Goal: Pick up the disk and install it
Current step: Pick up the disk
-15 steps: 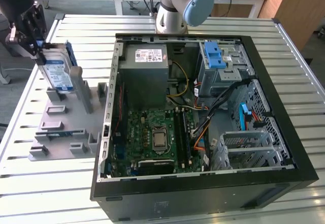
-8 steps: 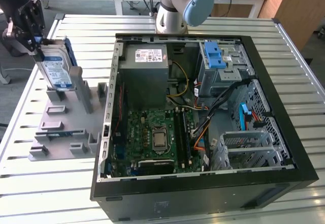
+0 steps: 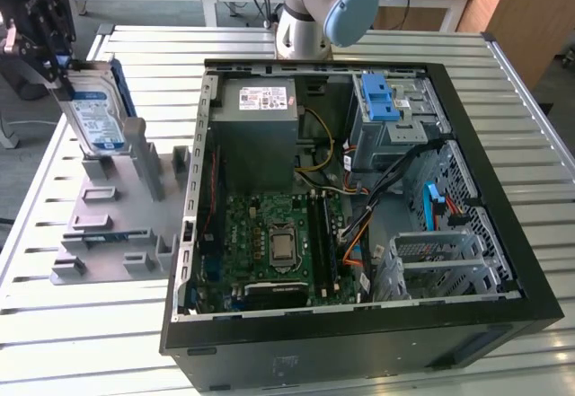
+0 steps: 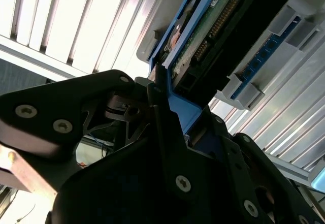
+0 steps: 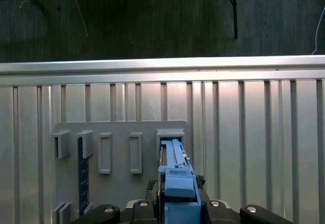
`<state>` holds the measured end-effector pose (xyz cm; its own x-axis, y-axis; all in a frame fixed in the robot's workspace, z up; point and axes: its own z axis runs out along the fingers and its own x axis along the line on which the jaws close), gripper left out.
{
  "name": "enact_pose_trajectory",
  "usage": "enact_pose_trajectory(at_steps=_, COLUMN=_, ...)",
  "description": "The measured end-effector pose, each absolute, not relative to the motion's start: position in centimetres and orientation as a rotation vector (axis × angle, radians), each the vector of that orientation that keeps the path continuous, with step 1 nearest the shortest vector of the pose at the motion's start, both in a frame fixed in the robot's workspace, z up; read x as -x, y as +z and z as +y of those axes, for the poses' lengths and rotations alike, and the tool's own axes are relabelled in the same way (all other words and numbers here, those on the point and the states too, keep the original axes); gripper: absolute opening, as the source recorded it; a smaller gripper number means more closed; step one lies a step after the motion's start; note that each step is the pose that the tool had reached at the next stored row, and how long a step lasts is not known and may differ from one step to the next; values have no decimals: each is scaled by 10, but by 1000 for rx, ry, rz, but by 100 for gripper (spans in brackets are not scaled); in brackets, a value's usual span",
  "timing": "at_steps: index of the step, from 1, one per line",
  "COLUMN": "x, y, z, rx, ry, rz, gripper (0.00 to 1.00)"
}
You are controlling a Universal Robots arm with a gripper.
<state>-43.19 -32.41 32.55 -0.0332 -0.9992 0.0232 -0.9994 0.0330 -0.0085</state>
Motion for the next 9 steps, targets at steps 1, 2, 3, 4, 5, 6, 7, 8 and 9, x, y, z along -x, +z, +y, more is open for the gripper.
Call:
enact_pose_trajectory(at_steps=1, x=432, y=327, z=-324, rx=-2176, ry=35, rz=-2250, gripper=36)
enact_pose_trajectory(at_steps=2, x=432, y=329, z=-324, rx=-2176, ry=35, rz=-2250, gripper=36)
enact_pose_trajectory(at_steps=3, x=432, y=331, z=-324, rx=-2176, ry=36, rz=-2250, gripper=36)
enact_pose_trajectory(at_steps=4, x=432, y=332, z=-324, rx=-2176, ry=36, rz=-2249, gripper=36)
enact_pose_trajectory(at_steps=5, x=432, y=334, z=-324, rx=-2176, ry=37, rz=-2249, gripper=36)
enact_pose_trajectory(at_steps=6, x=432, y=335, z=-324, rx=-2176, ry=37, rz=-2249, gripper=36)
enact_pose_trajectory(at_steps=7, x=432, y=337, z=-324, rx=-2176, ry=37, rz=-2249, gripper=36)
enact_pose_trajectory(at_steps=8, x=432, y=339, z=-324, rx=-2175, ry=38, rz=-2249, gripper=36)
enact_pose_trajectory(at_steps=9, x=432, y=340, z=-324, rx=-2175, ry=38, rz=-2249, gripper=36)
